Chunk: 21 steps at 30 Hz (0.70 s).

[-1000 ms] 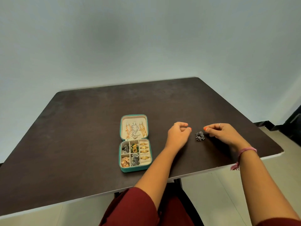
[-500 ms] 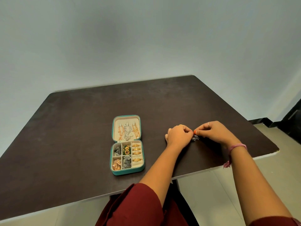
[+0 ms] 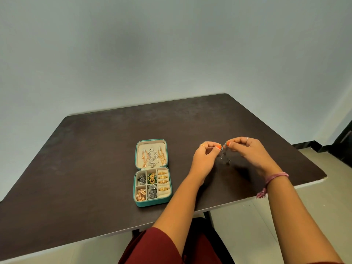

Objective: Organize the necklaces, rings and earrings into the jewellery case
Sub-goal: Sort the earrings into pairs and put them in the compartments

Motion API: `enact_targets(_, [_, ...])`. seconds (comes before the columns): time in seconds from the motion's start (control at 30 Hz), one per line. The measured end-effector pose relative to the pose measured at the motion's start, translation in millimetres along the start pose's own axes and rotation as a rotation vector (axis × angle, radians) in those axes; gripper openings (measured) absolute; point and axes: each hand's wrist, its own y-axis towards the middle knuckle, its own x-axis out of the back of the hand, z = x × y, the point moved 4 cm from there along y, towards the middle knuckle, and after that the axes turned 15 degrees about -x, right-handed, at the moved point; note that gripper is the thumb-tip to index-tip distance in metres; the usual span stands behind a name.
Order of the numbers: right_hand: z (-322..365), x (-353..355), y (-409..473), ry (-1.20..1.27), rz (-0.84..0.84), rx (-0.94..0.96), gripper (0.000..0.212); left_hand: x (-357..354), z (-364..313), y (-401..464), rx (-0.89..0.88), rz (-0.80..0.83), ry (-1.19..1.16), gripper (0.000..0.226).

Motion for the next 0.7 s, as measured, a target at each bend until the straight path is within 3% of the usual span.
enact_targets(0.33, [43, -16, -33, 0.266, 0.02, 0.124, 0.019, 32, -47, -8, -0.199, -0.104, -0.144, 0.009])
enact_targets(0.57, [60, -40, -46, 0.346, 0.104, 0.103, 0.013, 60, -73, -13, -0.187, -0.15, -0.241, 0.021])
enact_targets(0.7, [68, -54, -50, 0.375, 0.143, 0.064, 0.021, 75, -81, -17, -0.196, -0.171, -0.303, 0.022])
